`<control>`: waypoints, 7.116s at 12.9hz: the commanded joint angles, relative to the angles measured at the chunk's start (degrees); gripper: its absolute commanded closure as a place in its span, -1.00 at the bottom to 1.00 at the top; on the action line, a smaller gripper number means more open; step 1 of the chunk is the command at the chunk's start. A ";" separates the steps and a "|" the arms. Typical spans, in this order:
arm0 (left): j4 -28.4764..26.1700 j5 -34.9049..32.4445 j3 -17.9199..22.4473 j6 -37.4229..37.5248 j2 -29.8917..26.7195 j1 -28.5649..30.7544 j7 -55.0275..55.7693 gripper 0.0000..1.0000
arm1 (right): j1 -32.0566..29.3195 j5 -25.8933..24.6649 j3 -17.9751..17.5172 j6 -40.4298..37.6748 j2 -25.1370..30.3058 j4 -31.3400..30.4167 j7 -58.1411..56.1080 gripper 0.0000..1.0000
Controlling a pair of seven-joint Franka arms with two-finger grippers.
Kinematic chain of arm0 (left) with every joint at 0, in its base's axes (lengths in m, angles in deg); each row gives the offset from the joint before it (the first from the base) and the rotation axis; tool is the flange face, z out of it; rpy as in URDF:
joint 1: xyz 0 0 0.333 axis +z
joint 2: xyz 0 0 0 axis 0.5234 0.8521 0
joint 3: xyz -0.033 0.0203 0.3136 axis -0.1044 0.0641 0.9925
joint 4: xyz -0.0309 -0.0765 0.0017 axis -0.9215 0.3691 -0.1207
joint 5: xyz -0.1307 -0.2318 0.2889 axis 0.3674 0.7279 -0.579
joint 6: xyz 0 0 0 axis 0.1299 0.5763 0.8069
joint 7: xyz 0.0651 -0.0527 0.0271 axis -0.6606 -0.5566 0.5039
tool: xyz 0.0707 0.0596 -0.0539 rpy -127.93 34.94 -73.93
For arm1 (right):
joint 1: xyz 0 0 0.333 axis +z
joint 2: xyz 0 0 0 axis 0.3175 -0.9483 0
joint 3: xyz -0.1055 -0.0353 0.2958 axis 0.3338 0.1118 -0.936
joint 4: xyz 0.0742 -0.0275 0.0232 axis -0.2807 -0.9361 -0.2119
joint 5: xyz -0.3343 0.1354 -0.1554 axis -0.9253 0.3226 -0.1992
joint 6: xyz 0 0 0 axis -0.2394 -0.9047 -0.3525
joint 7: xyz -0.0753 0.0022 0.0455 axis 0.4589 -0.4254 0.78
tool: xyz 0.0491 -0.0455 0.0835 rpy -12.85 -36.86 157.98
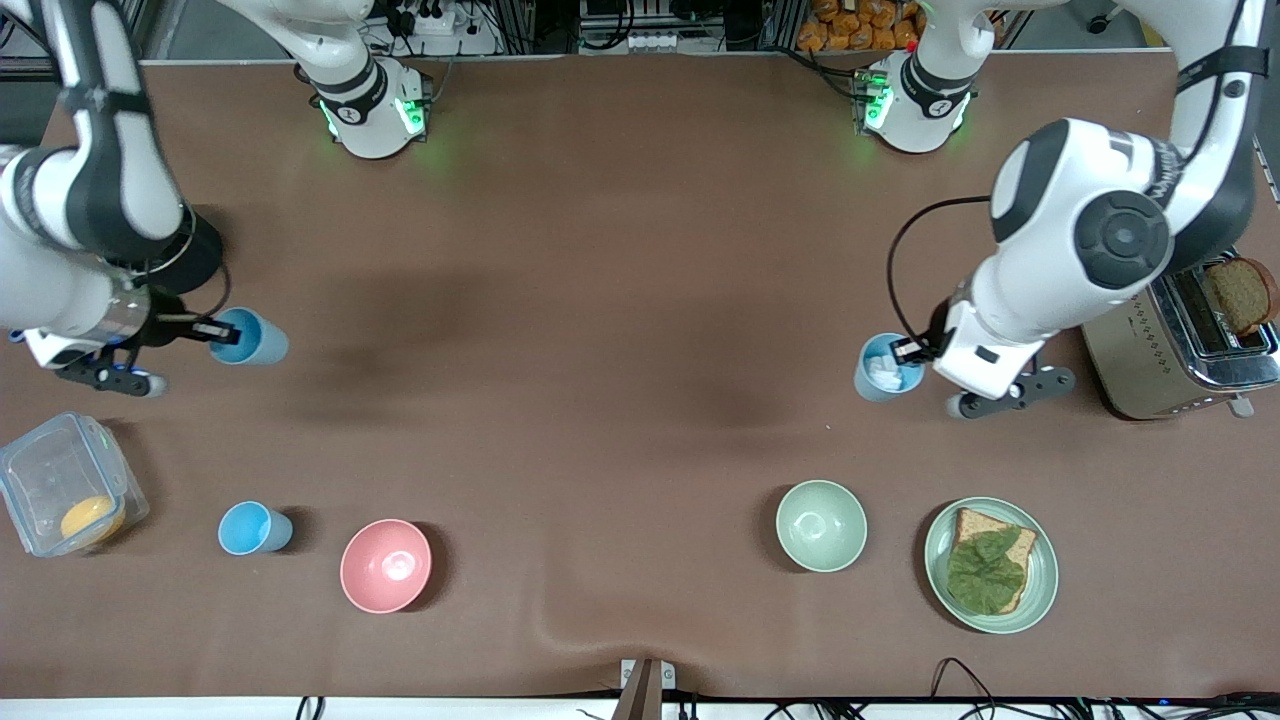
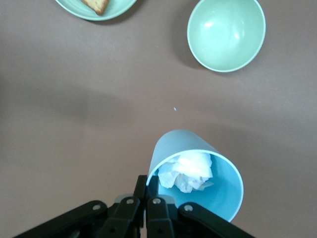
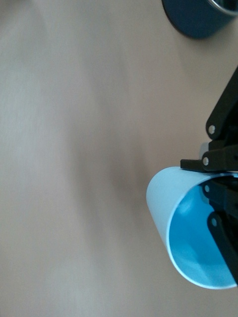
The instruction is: Stack blue cups with both arms
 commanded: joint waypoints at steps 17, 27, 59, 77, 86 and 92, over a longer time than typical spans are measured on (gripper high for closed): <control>9.13 -0.20 -0.54 -15.10 19.97 -24.50 41.28 1.00 | -26.40 -7.89 -0.55 -42.25 -0.05 26.52 -19.39 1.00; 9.94 -4.76 4.47 -27.42 28.79 -34.27 48.06 0.84 | -0.48 7.12 -2.14 -25.22 -2.33 28.90 -6.10 1.00; 7.04 2.00 4.12 11.78 -12.00 6.51 -15.74 -1.00 | 51.82 2.48 -2.14 13.90 -15.60 15.45 98.19 1.00; 6.95 2.00 1.74 13.01 -13.23 6.68 -16.09 -1.00 | 32.34 2.22 -1.52 -6.28 -7.36 17.82 42.54 -1.00; 8.53 -1.68 2.62 13.71 -12.96 6.95 -19.87 -1.00 | 18.00 0.46 -1.61 -21.32 8.46 15.71 6.48 -1.00; 8.35 -0.99 2.62 16.26 -14.02 7.56 -21.89 -1.00 | 11.32 0.38 -1.52 -28.71 11.82 22.81 -2.36 -1.00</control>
